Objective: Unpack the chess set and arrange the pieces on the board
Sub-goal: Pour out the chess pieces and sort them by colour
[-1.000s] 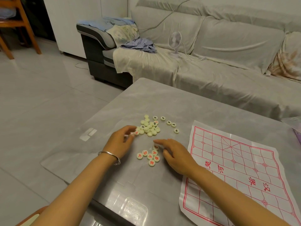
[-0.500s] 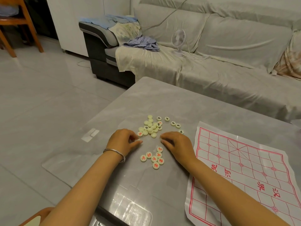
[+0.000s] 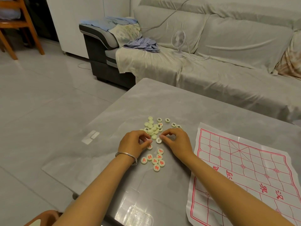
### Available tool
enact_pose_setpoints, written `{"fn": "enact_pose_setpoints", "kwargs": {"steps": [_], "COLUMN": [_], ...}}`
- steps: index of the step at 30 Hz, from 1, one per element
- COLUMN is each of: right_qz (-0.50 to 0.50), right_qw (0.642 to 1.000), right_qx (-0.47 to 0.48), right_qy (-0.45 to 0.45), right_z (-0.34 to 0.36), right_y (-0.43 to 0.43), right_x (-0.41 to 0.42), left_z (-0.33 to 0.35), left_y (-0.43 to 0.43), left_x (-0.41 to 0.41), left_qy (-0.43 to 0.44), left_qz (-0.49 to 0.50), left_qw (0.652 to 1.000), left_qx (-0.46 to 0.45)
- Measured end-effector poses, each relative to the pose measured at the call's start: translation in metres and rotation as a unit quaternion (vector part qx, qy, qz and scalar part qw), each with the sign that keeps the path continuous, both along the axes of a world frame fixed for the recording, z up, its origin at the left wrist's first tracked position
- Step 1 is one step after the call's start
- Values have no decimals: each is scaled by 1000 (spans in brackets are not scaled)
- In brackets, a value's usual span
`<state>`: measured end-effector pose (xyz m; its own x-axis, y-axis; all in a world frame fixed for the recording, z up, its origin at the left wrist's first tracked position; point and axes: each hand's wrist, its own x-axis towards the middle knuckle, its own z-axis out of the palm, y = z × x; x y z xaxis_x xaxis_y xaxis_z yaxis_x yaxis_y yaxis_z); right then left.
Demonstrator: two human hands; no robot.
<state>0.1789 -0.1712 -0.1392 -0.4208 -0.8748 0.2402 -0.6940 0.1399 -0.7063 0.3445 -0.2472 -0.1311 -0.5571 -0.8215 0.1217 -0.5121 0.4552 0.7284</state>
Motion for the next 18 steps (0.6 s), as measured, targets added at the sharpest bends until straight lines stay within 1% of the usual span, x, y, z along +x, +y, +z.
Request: {"fn": "enact_pose_setpoints", "kwargs": {"steps": [3,6,8,12,18], "right_qz": [-5,40,66,24,-41], "right_qw": [1000,998,994,999,997], "right_qx": [-4,37,66,38,22], "right_qy": [-11,30,49,3,-58], "right_z": [3,5,3,1,4], "right_y": [9,20,25,26,11], "right_x": [-9,-17,-18,-18,-21], "left_z": [-1,0,-2,-10,-10], "left_y": [-3,-8,-11,-13,-12], "left_x": [2,5,8,12,13], "left_qy": [10,-2,-27,-66,-55], "left_qz": [19,38,44,37,36], "left_qw": [1000,997,996,995,996], "left_qx": [-18,-65,-76,-61,-59]}}
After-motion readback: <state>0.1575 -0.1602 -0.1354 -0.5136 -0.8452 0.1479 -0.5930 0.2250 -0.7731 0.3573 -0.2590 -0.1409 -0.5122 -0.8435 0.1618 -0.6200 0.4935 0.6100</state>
